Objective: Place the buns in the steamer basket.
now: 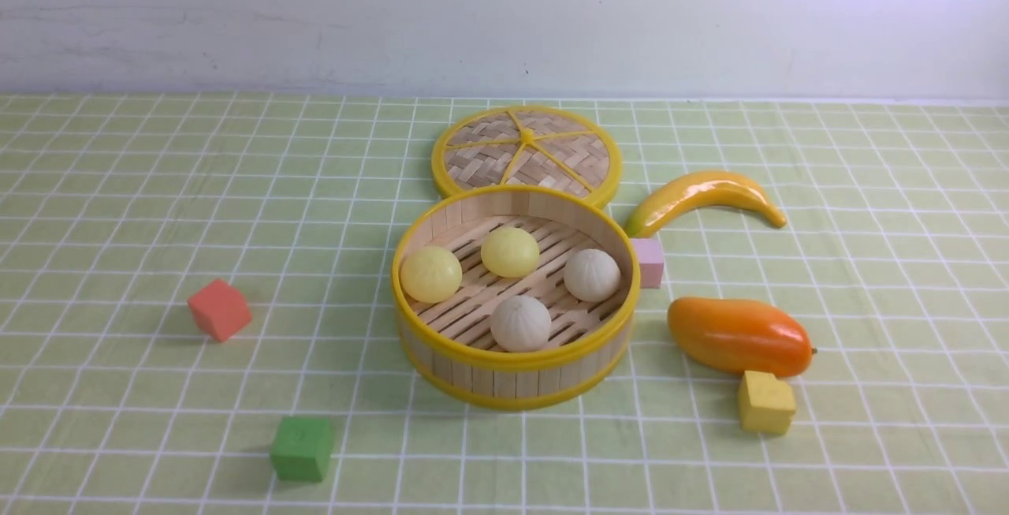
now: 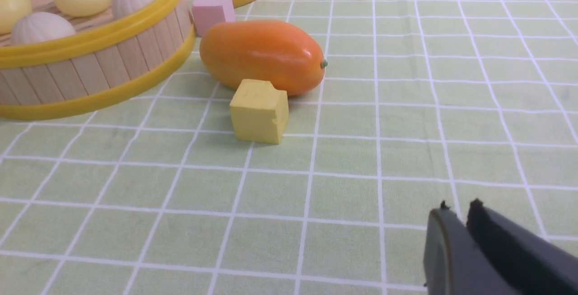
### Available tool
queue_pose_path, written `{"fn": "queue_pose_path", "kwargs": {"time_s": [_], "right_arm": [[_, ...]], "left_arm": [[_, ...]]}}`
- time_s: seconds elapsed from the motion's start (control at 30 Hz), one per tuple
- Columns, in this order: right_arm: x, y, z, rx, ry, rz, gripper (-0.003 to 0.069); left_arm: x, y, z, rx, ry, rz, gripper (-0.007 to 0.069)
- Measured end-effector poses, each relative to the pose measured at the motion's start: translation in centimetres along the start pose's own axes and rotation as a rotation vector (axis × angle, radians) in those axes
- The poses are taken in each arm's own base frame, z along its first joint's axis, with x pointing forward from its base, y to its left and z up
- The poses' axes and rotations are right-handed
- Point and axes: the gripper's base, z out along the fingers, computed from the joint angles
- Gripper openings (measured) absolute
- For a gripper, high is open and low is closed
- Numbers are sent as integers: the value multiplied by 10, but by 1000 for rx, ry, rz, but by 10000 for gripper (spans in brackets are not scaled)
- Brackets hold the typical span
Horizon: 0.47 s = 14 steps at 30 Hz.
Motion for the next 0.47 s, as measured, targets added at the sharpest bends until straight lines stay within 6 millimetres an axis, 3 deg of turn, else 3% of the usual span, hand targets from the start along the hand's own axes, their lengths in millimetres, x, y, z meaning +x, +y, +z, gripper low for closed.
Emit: {"fn": "queue_pose_path", "kwargs": {"time_s": [0.47], "right_arm": [[0, 0, 0, 0, 0, 0, 86]], "left_arm": [[0, 0, 0, 0, 0, 0, -13]]}}
